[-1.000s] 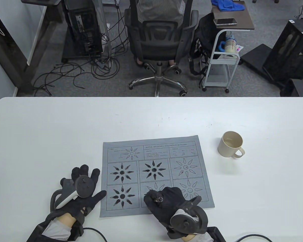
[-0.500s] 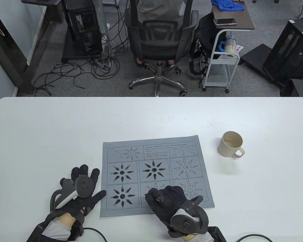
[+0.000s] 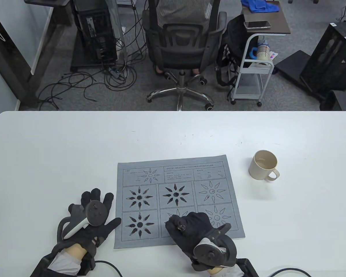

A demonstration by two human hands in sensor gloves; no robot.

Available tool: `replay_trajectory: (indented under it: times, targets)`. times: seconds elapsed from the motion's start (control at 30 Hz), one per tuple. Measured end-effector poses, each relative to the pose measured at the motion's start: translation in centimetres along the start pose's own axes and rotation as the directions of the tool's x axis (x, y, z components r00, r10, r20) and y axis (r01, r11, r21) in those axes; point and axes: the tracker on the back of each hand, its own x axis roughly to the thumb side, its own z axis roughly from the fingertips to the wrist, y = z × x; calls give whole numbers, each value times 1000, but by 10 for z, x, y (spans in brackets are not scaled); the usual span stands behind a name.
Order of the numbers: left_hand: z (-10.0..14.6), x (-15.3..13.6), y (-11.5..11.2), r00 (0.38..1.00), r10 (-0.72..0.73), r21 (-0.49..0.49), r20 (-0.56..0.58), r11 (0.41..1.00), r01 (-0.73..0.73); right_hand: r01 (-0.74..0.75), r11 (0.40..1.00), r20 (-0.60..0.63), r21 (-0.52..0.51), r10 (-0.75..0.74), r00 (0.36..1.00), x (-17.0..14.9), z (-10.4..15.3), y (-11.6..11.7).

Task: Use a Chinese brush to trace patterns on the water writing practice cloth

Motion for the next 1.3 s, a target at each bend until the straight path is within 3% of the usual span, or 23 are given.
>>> replay_trajectory:
  times: [1.3]
  targets:
    - [0, -1, 1, 1000, 1, -5, -7, 1000, -1, 34, 999, 30, 7, -35, 999, 6, 0, 0]
